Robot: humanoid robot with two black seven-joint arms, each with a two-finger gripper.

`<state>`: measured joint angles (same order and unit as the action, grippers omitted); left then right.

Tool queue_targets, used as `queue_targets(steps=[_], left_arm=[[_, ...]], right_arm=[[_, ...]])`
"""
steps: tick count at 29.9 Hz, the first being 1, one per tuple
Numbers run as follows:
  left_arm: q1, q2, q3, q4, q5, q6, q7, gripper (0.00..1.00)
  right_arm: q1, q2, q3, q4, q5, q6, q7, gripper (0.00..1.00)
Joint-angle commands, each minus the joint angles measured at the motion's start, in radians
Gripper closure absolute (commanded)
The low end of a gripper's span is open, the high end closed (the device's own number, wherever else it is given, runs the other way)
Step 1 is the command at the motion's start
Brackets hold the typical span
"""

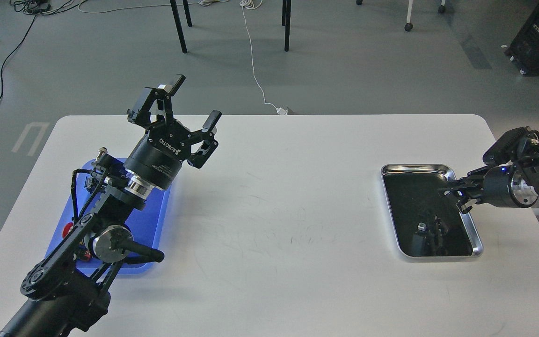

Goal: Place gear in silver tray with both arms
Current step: 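Lower the gear into the silver tray and open the right gripper, then withdraw the right gripper up from the silver tray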

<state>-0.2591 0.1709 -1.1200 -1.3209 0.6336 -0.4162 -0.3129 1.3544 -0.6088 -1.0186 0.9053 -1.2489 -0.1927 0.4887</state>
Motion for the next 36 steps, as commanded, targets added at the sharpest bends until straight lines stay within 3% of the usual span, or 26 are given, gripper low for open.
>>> queue_targets(steps=[1,11,21,30,36], left_arm=[[0.004,-0.001,0.0,0.0,0.0,-0.001,0.0,0.02],[0.012,-0.004,-0.004,0.0,0.0,-0.001,0.0,0.02],[0.012,-0.002,-0.006,0.0,0.0,-0.001,0.0,0.02],[0.012,0.001,-0.004,0.0,0.0,-0.001,0.0,0.02],[0.021,0.001,-0.003,0.005,0.001,0.001,0.0,0.02]], right_arm=[[-0.026,0.017,0.002,-0.016,0.002,-0.002,0.0,0.79],[-0.043,0.029,0.008,-0.04,0.008,-0.011,0.0,0.75],[-0.041,0.009,0.055,-0.025,0.019,-0.011,0.0,0.07],[-0.023,-0.115,0.368,0.141,0.192,-0.01,0.0,0.05],[-0.106,-0.167,0.618,0.314,0.518,-0.011,0.0,0.05]])
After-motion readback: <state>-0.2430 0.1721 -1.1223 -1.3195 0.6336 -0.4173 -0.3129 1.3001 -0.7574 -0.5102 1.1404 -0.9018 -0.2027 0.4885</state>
